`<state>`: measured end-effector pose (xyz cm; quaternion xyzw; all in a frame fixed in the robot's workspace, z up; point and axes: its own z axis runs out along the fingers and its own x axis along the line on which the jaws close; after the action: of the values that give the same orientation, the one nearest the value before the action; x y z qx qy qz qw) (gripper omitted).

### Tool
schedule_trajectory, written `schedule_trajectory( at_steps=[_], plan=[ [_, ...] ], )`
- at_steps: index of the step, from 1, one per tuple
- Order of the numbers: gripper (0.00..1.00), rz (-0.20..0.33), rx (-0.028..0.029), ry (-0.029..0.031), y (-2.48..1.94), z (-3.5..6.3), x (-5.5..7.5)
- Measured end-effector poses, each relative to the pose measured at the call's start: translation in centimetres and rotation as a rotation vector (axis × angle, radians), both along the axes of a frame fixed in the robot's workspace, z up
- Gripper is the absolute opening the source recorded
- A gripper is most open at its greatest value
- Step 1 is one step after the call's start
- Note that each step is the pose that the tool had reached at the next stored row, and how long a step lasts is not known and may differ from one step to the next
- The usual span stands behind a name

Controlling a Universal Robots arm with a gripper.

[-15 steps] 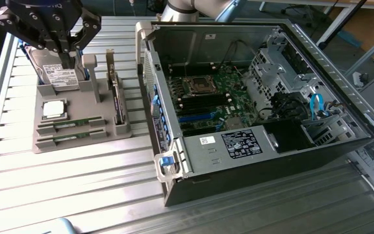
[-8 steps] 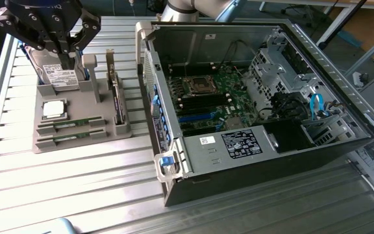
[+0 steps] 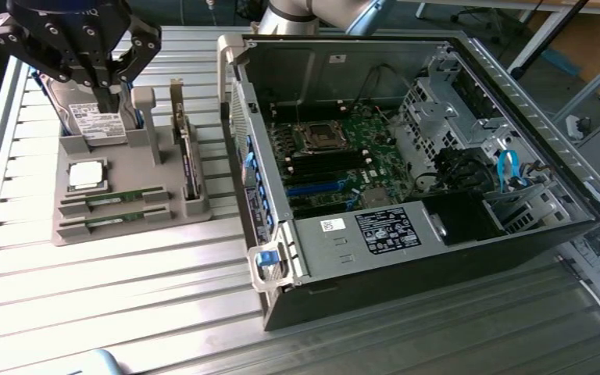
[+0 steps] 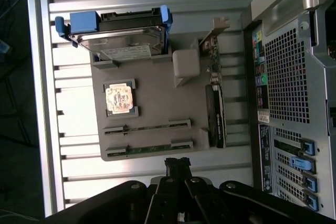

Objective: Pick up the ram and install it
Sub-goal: 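Reach for the ram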

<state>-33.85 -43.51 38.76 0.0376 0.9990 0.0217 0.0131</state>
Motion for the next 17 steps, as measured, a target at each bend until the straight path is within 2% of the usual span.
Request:
schedule_trajectory(
  at_steps=[11, 17],
  plan=[
    [0.11, 0.0, 0.0001, 0.0, -0.53, -0.01, -0.08],
    [0.11, 0.0, 0.0001, 0.0, -0.56, -0.01, -0.07]
  ],
)
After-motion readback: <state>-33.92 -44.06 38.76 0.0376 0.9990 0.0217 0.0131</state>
